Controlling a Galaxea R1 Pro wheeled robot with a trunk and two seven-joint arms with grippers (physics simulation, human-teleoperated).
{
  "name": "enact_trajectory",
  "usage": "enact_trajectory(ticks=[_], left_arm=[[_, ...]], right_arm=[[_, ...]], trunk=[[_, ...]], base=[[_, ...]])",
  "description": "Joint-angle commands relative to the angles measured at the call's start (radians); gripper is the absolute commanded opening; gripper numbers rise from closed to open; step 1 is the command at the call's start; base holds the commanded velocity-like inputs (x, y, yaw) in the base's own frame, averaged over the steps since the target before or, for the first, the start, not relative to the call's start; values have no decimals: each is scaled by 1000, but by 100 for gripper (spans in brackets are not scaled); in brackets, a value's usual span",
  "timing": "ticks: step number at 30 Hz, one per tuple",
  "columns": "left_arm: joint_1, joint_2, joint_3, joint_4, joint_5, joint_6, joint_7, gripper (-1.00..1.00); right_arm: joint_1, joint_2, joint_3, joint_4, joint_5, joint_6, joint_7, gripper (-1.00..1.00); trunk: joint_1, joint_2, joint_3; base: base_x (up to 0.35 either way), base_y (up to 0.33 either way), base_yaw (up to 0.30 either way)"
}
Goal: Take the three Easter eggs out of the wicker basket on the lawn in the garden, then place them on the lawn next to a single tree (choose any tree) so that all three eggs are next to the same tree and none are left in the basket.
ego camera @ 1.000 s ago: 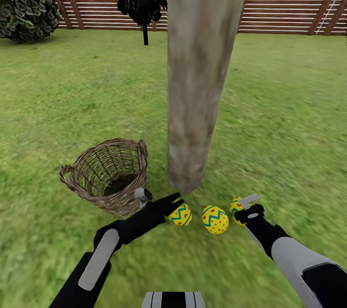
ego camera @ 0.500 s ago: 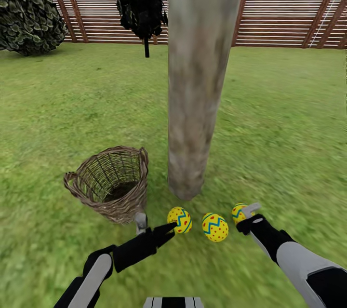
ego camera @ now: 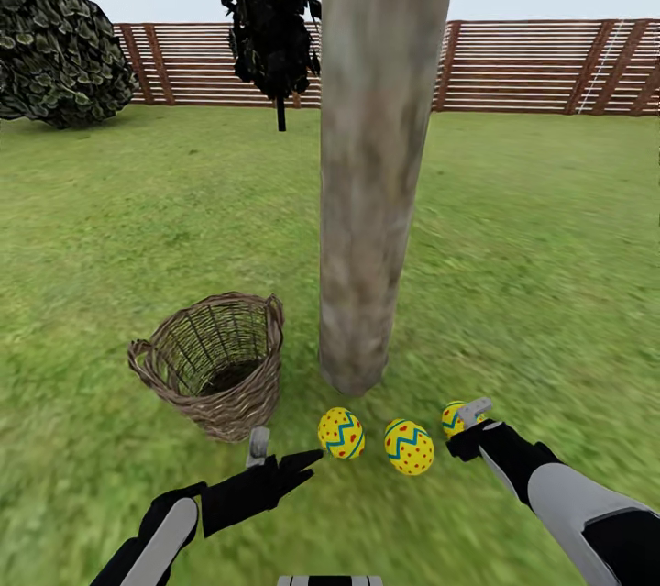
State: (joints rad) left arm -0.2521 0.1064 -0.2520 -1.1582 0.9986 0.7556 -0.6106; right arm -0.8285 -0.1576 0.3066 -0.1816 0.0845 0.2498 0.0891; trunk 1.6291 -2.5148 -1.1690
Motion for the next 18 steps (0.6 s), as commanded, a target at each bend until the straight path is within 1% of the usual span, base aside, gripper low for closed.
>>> enact_trajectory(ticks=[1, 3, 4, 6, 8, 11, 16, 18], left_arm=[[-1, 1, -1, 0, 6, 6, 1, 100], [-1, 3, -1, 1, 6, 5, 6, 100], [0, 5, -1, 1, 5, 5, 17, 100], [0, 18, -1, -1, 6, 2, 118, 100], [-1, 22, -1, -1, 6, 1, 152, 100], [0, 24, 0, 0, 6, 1, 172, 100], [0, 47, 0, 5, 9, -2, 180, 100], [0, 53, 1, 31, 9, -4, 179, 100]], right_arm=[[0, 0, -1, 0, 9, 6, 5, 100], [1, 1, -1, 9, 9, 6, 5, 100], [1, 2, -1, 14, 9, 6, 5, 100], [2, 4, -1, 28, 9, 6, 6, 100], [3, 5, -1, 33, 10, 6, 6, 100], [4, 6, -1, 45, 10, 5, 6, 100], [14, 9, 0, 52, 11, 4, 5, 100], [17, 9, 0, 54, 12, 4, 5, 100]], trunk=[[-1, 0, 3], [-2, 0, 11], [-2, 1, 15], [-3, 1, 23], [-4, 2, 30], [-5, 2, 42], [-7, 3, 61], [-8, 4, 69]], base=[[0, 0, 0], [0, 0, 0], [0, 0, 0], [0, 0, 0], [0, 0, 0], [0, 0, 0], [0, 0, 0], [0, 0, 0]])
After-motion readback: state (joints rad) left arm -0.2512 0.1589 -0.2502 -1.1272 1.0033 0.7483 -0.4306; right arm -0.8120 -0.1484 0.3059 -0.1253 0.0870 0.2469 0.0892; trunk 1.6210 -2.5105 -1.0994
